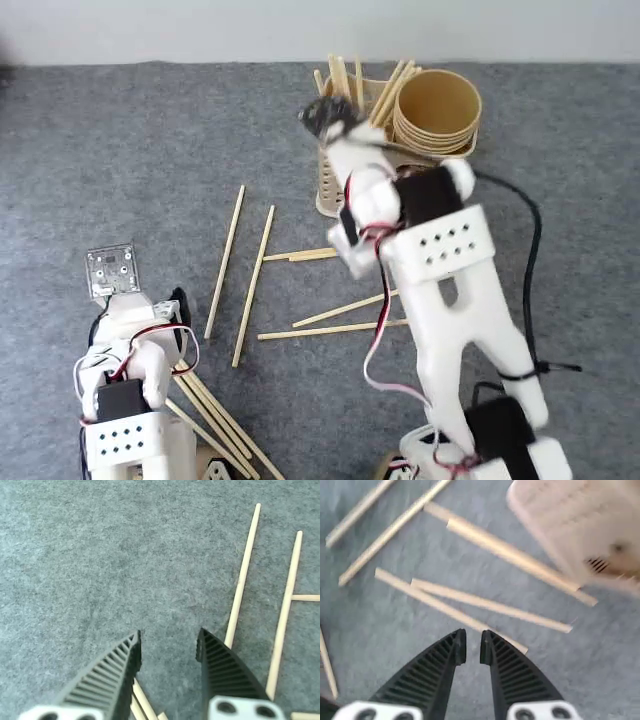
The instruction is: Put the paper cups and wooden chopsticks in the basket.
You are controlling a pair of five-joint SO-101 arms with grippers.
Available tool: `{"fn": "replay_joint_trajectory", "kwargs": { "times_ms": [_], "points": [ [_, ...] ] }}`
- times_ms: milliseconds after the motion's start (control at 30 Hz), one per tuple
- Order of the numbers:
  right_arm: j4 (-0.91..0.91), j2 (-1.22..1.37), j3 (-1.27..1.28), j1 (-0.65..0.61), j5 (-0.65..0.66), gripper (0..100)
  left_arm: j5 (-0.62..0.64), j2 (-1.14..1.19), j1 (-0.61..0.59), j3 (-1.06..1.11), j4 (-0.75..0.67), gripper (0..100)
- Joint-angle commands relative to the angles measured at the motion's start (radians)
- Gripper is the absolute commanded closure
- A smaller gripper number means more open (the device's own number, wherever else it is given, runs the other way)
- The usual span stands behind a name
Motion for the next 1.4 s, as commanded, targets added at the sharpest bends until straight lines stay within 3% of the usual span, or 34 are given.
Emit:
{"fn": "replay_joint_trajectory", "kwargs": {
  "times_ms": [0,67,333,567,800,933,1033,1233,1367],
  "points": [
    [-0.108,-0.096,0.207,-0.045,0.011,92.4,-0.006,-0.014,-0.008,-0.008,-0.026,82],
    [-0.203,-0.108,0.353,-0.081,0.012,90.3,-0.006,-0.014,-0.008,-0.008,-0.026,82],
    [-0.636,-0.111,0.783,-0.259,0.012,66.5,-0.006,-0.014,-0.008,-0.007,-0.026,82],
    [-0.774,-0.047,0.845,-0.369,0.011,66.3,-0.006,-0.014,-0.008,-0.007,-0.026,82],
    [-0.949,0.174,0.821,-0.349,0.066,66.3,-0.006,-0.014,-0.009,-0.007,-0.026,82],
    [-0.938,0.252,0.74,-0.297,0.078,66.3,-0.006,-0.014,-0.009,-0.007,-0.026,82],
    [-0.926,0.282,0.704,-0.255,0.083,69.3,-0.006,-0.014,-0.009,-0.007,-0.026,82],
    [-0.901,0.288,0.698,-0.205,0.091,91.4,-0.006,-0.014,-0.009,-0.007,-0.026,82],
    [-0.897,0.289,0.698,-0.163,0.138,93.6,-0.006,-0.014,-0.009,-0.007,-0.026,82]
  ]
}}
